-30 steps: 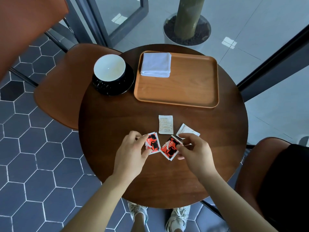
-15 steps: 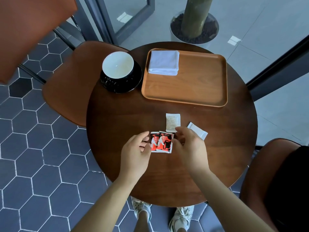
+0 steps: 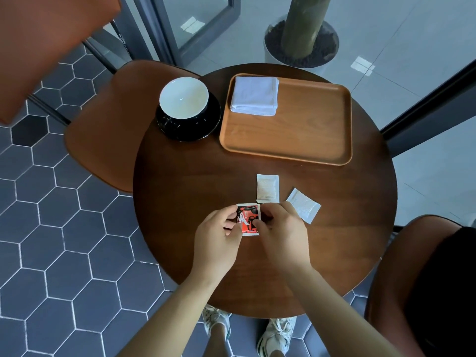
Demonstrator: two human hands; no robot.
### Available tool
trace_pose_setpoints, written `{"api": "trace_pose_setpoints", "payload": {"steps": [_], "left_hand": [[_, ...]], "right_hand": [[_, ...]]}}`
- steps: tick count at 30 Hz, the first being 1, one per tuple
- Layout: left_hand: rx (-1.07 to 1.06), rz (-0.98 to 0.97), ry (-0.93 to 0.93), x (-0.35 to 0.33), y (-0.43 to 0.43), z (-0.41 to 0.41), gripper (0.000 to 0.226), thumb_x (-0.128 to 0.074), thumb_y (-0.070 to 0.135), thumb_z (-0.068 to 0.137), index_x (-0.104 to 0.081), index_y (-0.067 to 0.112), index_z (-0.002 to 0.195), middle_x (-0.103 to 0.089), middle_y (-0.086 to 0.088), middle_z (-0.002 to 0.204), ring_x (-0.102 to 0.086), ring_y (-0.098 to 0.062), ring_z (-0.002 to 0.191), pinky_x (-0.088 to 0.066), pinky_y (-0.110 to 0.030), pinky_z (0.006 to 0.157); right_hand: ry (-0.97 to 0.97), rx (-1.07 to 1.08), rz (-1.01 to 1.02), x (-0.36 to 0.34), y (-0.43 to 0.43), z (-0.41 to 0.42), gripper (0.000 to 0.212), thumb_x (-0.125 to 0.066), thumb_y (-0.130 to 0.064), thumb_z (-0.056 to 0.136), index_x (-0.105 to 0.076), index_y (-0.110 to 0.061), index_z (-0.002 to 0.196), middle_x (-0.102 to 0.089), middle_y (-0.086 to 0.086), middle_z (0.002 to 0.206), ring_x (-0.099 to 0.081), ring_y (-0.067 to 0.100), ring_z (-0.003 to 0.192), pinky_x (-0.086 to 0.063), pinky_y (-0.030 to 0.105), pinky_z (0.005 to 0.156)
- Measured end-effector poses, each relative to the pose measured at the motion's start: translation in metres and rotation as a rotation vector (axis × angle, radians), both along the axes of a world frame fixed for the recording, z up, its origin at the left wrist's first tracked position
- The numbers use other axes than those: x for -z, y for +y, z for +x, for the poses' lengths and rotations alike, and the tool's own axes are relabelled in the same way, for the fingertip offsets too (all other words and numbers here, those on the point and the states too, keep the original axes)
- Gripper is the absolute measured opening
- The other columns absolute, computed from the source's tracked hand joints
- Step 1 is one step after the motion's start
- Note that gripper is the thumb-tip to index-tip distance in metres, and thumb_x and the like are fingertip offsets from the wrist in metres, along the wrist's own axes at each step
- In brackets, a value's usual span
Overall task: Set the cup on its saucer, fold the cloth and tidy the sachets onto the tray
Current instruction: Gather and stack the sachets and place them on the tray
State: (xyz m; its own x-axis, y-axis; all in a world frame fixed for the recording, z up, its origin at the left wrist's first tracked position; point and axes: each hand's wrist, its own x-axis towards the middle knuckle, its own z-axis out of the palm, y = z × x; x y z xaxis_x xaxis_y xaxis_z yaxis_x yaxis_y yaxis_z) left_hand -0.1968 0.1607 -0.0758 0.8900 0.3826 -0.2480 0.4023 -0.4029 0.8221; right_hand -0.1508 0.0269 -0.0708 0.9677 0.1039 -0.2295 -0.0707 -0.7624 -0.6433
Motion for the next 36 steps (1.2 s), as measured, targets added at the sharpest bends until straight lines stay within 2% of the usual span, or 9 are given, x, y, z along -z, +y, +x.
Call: {"api": "trace_pose_setpoints", "payload": {"steps": [6,14,17,20,25,30,33,36], "left_hand": [[-0.019,-0.029,0.023,0.000,-0.004,-0.002,0.040,-0.065,0.003,0.088,-0.067,0.018,0.125,-0.068,0.008,0.110,-0.066,0.001,0.092,-0.050,-0.008,0.076],[-0.054,-0.061,0.051,-0.001,-0.001,-0.002,0.041,-0.066,0.002,0.086,-0.068,0.019,0.124,-0.069,0.012,0.107,-0.065,0.008,0.089,-0.049,-0.006,0.074],[-0.088,-0.086,0.070,-0.003,-0.004,-0.001,0.042,-0.066,0.002,0.086,-0.067,0.019,0.124,-0.067,0.016,0.104,-0.064,0.013,0.088,-0.047,-0.003,0.071],[-0.131,-0.048,0.094,-0.006,-0.004,-0.001,0.043,-0.069,0.006,0.086,-0.065,0.020,0.126,-0.067,0.012,0.108,-0.064,0.011,0.087,-0.045,-0.002,0.069],[-0.107,0.075,0.098,-0.010,0.003,0.002,0.039,-0.069,0.011,0.088,-0.064,0.020,0.126,-0.065,0.005,0.115,-0.064,-0.001,0.091,-0.046,-0.008,0.070],[-0.045,0.183,0.063,-0.013,0.008,0.021,0.032,-0.068,0.011,0.090,-0.067,0.016,0.122,-0.067,-0.001,0.112,-0.063,-0.007,0.087,-0.046,-0.009,0.067],[-0.067,0.164,0.147,-0.015,0.008,0.032,0.038,-0.067,0.021,0.091,-0.063,0.015,0.129,-0.069,-0.001,0.114,-0.062,-0.006,0.087,-0.051,-0.019,0.072],[-0.107,0.034,0.228,-0.017,0.002,0.032,0.045,-0.066,0.022,0.090,-0.059,0.015,0.134,-0.072,-0.002,0.118,-0.069,-0.013,0.095,-0.058,-0.035,0.086]], "right_hand": [[-0.024,-0.043,-0.029,0.002,0.006,-0.005,0.024,-0.074,-0.013,0.082,-0.070,-0.015,0.105,-0.067,-0.001,0.101,-0.063,0.020,0.088,-0.041,0.024,0.068],[-0.013,-0.019,0.024,0.003,0.007,-0.004,0.022,-0.074,-0.016,0.082,-0.070,-0.015,0.104,-0.066,-0.002,0.097,-0.060,0.016,0.084,-0.039,0.022,0.067],[0.037,0.009,0.059,0.002,0.006,-0.001,0.023,-0.073,-0.015,0.083,-0.071,-0.016,0.105,-0.067,-0.002,0.093,-0.061,0.015,0.083,-0.047,0.026,0.071],[0.056,0.011,0.080,-0.001,0.002,-0.001,0.021,-0.071,-0.013,0.083,-0.072,-0.018,0.103,-0.068,-0.005,0.092,-0.063,0.014,0.084,-0.053,0.032,0.075],[-0.033,0.066,0.038,-0.005,-0.026,-0.002,0.018,-0.071,-0.013,0.085,-0.073,-0.020,0.102,-0.070,-0.006,0.090,-0.064,0.014,0.081,-0.050,0.026,0.072],[-0.139,0.081,-0.028,-0.010,-0.050,0.012,0.019,-0.072,-0.010,0.086,-0.075,-0.013,0.105,-0.072,0.001,0.094,-0.066,0.019,0.079,-0.053,0.032,0.073],[-0.082,0.029,-0.035,-0.010,-0.044,0.012,0.018,-0.071,-0.015,0.087,-0.076,-0.013,0.105,-0.075,0.001,0.096,-0.069,0.021,0.085,-0.054,0.034,0.076],[0.080,0.000,0.061,-0.008,-0.025,0.005,0.020,-0.070,-0.020,0.087,-0.075,-0.017,0.106,-0.076,-0.005,0.089,-0.069,0.014,0.082,-0.052,0.026,0.074]]}}
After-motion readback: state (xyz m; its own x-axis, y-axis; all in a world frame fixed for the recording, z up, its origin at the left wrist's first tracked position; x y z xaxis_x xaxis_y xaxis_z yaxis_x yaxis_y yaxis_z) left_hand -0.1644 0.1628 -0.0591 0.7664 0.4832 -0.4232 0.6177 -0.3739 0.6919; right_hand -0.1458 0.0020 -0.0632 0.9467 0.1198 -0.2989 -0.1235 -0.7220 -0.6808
